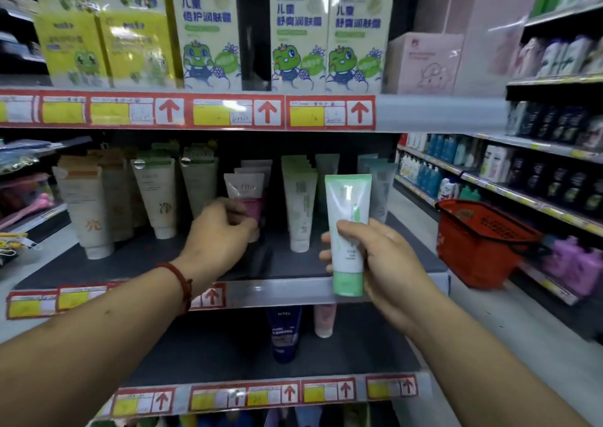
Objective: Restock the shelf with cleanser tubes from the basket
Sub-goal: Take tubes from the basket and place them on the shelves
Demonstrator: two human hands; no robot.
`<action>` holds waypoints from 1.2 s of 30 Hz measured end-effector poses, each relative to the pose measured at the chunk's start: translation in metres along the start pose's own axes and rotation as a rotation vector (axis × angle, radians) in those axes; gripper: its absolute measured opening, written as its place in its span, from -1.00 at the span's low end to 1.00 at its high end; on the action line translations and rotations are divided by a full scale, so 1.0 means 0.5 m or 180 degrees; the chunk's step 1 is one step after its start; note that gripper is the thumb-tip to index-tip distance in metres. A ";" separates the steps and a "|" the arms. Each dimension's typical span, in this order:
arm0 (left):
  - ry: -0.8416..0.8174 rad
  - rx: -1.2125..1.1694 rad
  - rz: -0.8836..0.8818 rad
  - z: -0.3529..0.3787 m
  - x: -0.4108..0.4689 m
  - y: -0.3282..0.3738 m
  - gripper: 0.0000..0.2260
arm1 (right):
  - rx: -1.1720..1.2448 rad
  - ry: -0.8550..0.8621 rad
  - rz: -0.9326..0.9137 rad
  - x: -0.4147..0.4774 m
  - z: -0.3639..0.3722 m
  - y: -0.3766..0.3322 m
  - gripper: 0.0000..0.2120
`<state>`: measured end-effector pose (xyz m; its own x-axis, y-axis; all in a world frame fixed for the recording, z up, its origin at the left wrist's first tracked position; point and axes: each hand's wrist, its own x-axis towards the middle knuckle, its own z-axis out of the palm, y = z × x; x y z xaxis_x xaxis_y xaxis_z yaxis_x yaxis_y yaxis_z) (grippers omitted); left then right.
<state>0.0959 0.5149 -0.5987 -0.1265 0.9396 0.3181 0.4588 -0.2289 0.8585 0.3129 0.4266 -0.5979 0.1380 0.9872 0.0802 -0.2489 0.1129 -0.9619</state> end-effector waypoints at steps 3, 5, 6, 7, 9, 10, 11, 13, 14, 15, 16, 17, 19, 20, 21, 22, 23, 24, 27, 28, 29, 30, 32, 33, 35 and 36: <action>-0.0267 -0.0062 0.0137 0.029 -0.021 0.012 -0.86 | -0.0243 0.0120 -0.0090 0.025 -0.041 -0.005 -0.85; -0.0347 0.0036 0.0218 0.045 -0.027 0.011 -0.86 | -0.0502 0.0195 -0.0208 0.053 -0.063 -0.007 -0.85; -0.0381 0.0109 0.0266 0.052 -0.026 0.009 -0.86 | -0.0616 0.0235 -0.0284 0.071 -0.071 -0.007 -0.84; -0.0421 0.0178 0.0307 0.059 -0.024 0.004 -0.86 | -0.0682 0.0258 -0.0355 0.090 -0.078 -0.008 -0.82; -0.0535 0.0309 0.0365 0.066 -0.018 -0.007 -0.86 | -0.0752 0.0248 -0.0498 0.132 -0.085 -0.007 -0.82; -0.0586 0.0343 0.0377 0.068 -0.014 -0.014 -0.86 | -0.0805 0.0245 -0.0584 0.153 -0.084 -0.007 -0.82; -0.0614 0.0347 0.0381 0.069 -0.009 -0.021 -0.86 | -0.0868 0.0248 -0.0657 0.176 -0.081 -0.007 -0.82; -0.0632 0.0351 0.0386 0.071 0.003 -0.036 -0.87 | -0.0924 0.0259 -0.0716 0.226 -0.072 0.000 -0.82; -0.0642 0.0349 0.0391 0.072 0.008 -0.043 -0.87 | -0.0919 0.0250 -0.0711 0.253 -0.066 0.005 -0.81; -0.0669 0.0324 0.0401 0.073 0.012 -0.049 -0.88 | -0.0910 0.0247 -0.0703 0.280 -0.059 0.013 -0.77; -0.0708 0.0286 0.0418 0.075 0.015 -0.056 -0.88 | -0.0890 0.0247 -0.0701 0.305 -0.053 0.021 -0.74; -0.0740 0.0258 0.0443 0.077 0.016 -0.064 -0.88 | -0.0853 0.0242 -0.0713 0.328 -0.045 0.030 -0.73; -0.0770 0.0256 0.0515 0.080 0.016 -0.078 -0.88 | -0.0731 0.0283 -0.0710 0.367 -0.035 0.047 -0.77; -0.0765 0.0259 0.0532 0.080 0.016 -0.085 -0.88 | -0.0683 0.0319 -0.0700 0.382 -0.030 0.053 -0.79; -0.0749 0.0249 0.0527 0.081 0.017 -0.090 -0.88 | -0.0664 0.0351 -0.0690 0.397 -0.027 0.058 -0.81; -0.0734 0.0230 0.0511 0.082 0.019 -0.093 -0.89 | -0.0679 0.0378 -0.0686 0.408 -0.024 0.062 -0.81; -0.0720 0.0213 0.0485 0.083 0.020 -0.095 -0.89 | -0.0677 0.0405 -0.0683 0.418 -0.022 0.064 -0.83; -0.0711 0.0193 0.0458 0.084 0.022 -0.097 -0.90 | -0.0652 0.0427 -0.0688 0.428 -0.021 0.064 -0.86; -0.0765 0.0228 0.0451 0.087 0.027 -0.099 -0.90 | -0.0682 0.0472 -0.0723 0.451 -0.021 0.059 -0.88; -0.0813 0.0281 0.0461 0.090 0.027 -0.098 -0.89 | -0.0736 0.0465 -0.0716 0.457 -0.023 0.060 -0.89; -0.0848 0.0327 0.0458 0.092 0.028 -0.097 -0.88 | -0.0767 0.0436 -0.0694 0.460 -0.025 0.062 -0.88; -0.0866 0.0366 0.0451 0.094 0.030 -0.096 -0.88 | -0.0799 0.0409 -0.0647 0.461 -0.027 0.067 -0.85; -0.0865 0.0418 0.0443 0.097 0.030 -0.094 -0.87 | -0.0845 0.0376 -0.0569 0.460 -0.030 0.078 -0.78; -0.0865 0.0421 0.0444 0.098 0.031 -0.094 -0.87 | -0.0854 0.0373 -0.0550 0.460 -0.031 0.082 -0.75; -0.0871 0.0416 0.0458 0.097 0.029 -0.095 -0.87 | -0.0882 0.0368 -0.0525 0.460 -0.031 0.082 -0.72; -0.0868 0.0421 0.0471 0.096 0.028 -0.096 -0.87 | -0.0905 0.0366 -0.0491 0.462 -0.032 0.081 -0.71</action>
<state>0.1145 0.5514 -0.6549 0.1818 0.9362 0.3009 0.5671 -0.3497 0.7457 0.3499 0.6576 -0.6225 0.2644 0.9399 0.2159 0.0584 0.2079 -0.9764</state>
